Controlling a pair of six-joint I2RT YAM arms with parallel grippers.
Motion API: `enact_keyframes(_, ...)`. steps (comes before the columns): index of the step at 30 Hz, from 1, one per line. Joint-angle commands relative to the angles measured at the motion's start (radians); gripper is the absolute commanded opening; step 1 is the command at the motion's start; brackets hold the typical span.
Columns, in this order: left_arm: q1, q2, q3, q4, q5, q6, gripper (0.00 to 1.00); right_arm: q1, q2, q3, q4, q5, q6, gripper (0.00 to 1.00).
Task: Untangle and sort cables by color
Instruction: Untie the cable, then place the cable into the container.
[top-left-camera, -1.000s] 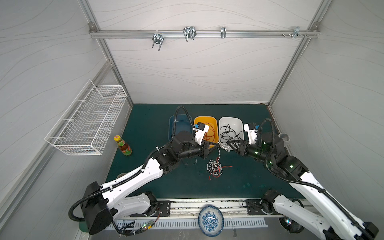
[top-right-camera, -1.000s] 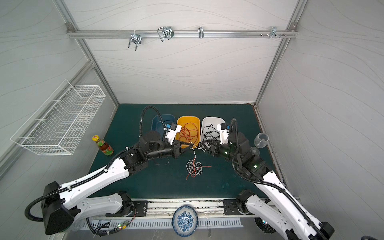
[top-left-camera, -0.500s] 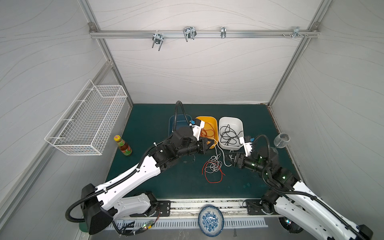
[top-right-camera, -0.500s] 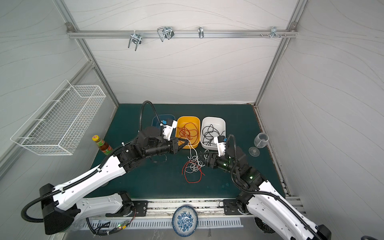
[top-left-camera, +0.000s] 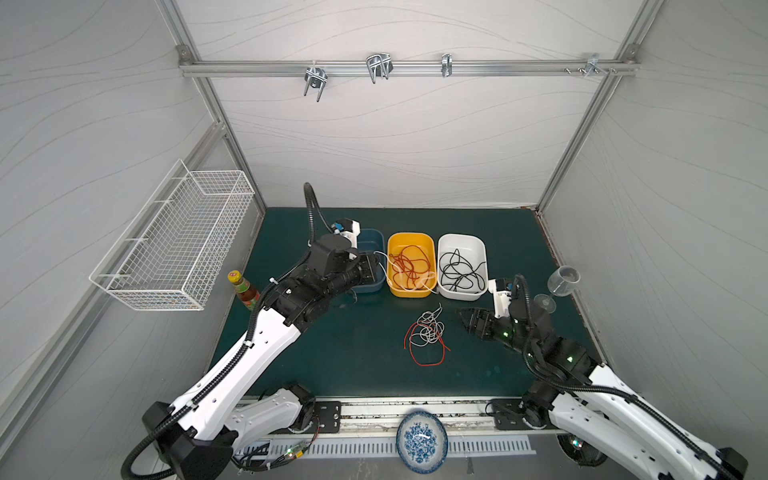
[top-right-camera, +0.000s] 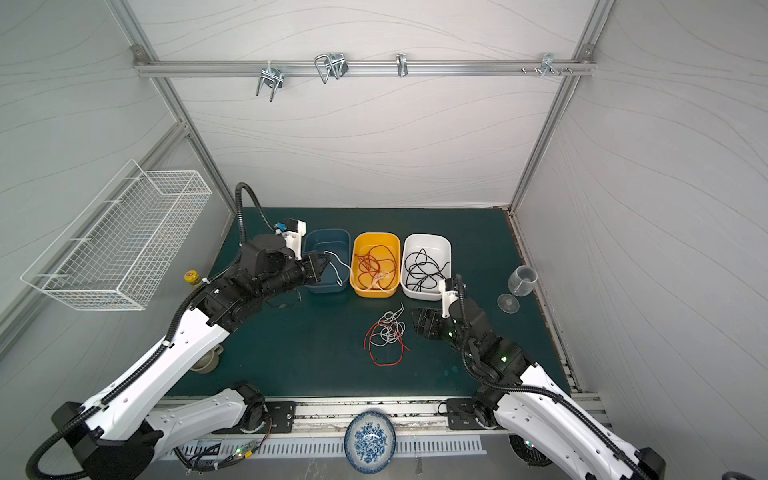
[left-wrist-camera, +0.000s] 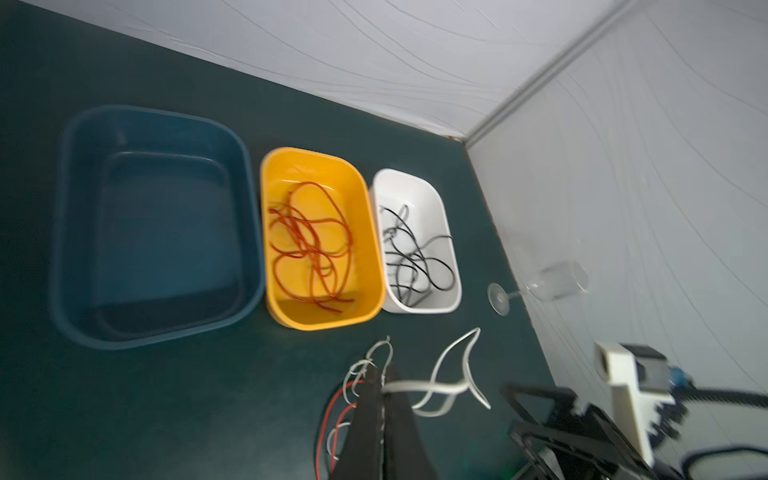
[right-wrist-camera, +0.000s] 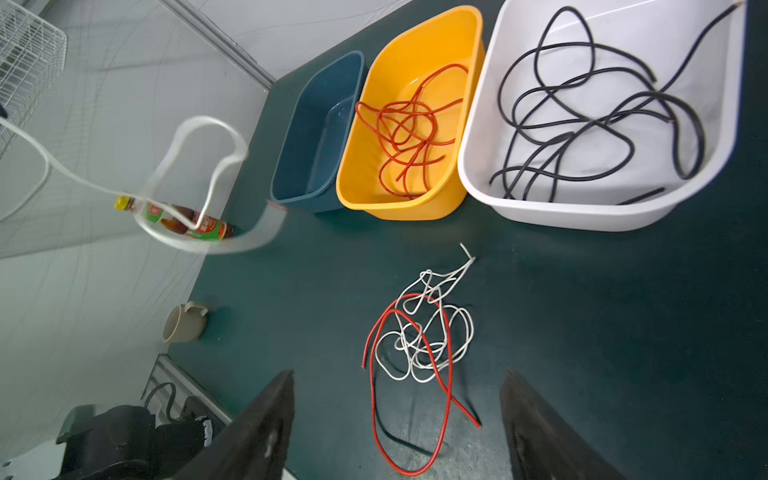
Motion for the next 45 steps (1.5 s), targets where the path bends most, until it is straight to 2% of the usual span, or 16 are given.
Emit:
enact_keyframes(1, 0.064, 0.019, 0.052, -0.029, -0.061, 0.057, 0.00, -0.001, -0.029, 0.028, -0.050, 0.079, -0.013, 0.81)
enact_keyframes(8, 0.123, 0.142, 0.047, 0.025, -0.135, 0.072, 0.00, -0.006, -0.062, 0.090, -0.124, 0.095, -0.062, 0.84)
enact_keyframes(18, 0.206, 0.353, 0.139, 0.073, -0.225, 0.097, 0.00, -0.003, -0.093, 0.264, -0.288, 0.076, -0.185, 0.85)
enact_keyframes(23, 0.253, 0.371, 0.168, 0.087, -0.194, 0.059, 0.00, -0.003, -0.111, 0.308, -0.365, 0.079, -0.238, 0.85)
enact_keyframes(29, 0.255, 0.398, 0.175, 0.105, -0.267, 0.109, 0.00, -0.003, -0.135, 0.315, -0.420, 0.110, -0.296, 0.86)
enact_keyframes(36, 0.255, 0.505, 0.183, 0.095, -0.340, 0.142, 0.00, -0.003, -0.125, 0.336, -0.438, 0.112, -0.327, 0.86)
enact_keyframes(45, 0.241, 0.650, 0.206, 0.068, -0.320, 0.150, 0.00, -0.003, -0.134, 0.365, -0.479, 0.163, -0.423, 0.86)
